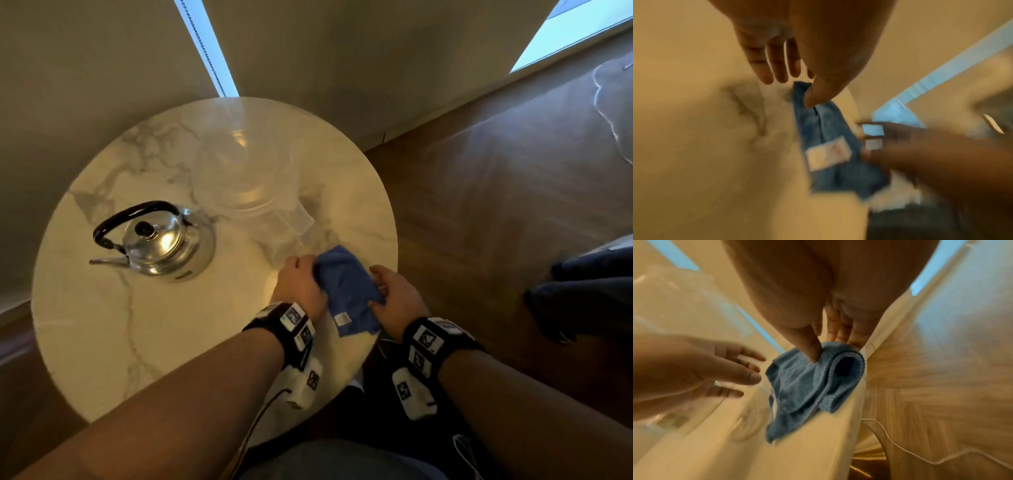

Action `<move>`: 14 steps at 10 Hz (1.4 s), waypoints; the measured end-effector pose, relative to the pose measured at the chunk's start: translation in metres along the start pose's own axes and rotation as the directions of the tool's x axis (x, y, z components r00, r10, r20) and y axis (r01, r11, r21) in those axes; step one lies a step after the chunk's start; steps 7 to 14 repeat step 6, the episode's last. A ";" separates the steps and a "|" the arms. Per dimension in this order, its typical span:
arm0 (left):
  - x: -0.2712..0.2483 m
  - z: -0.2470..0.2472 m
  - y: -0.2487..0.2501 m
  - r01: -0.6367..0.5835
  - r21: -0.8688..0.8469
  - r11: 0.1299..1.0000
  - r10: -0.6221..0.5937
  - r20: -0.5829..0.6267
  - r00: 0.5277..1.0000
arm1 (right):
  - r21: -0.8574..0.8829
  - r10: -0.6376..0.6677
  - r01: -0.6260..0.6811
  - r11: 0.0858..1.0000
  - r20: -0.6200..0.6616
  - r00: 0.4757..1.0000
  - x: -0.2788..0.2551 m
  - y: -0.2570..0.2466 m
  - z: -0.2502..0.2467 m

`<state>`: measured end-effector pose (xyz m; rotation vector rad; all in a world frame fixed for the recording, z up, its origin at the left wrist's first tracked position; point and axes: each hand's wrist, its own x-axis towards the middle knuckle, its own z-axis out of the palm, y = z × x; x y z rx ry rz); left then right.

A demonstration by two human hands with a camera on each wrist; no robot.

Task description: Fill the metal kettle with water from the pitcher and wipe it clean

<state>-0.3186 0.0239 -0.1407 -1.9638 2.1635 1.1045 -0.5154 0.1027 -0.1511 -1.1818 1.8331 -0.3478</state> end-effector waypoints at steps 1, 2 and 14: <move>-0.016 0.020 0.003 -0.316 0.375 0.871 0.243 0.229 0.943 | -0.257 -0.168 0.141 0.956 -0.085 0.982 0.001 0.004 -0.006; -0.024 0.028 0.002 -0.311 0.413 0.856 0.194 0.300 0.934 | -0.395 -0.354 0.321 0.861 -0.009 0.935 0.001 0.001 0.000; -0.197 -0.017 -0.138 -0.019 0.178 0.984 -0.045 0.345 0.938 | -0.560 -0.198 0.391 0.731 0.373 0.906 -0.008 -0.007 0.012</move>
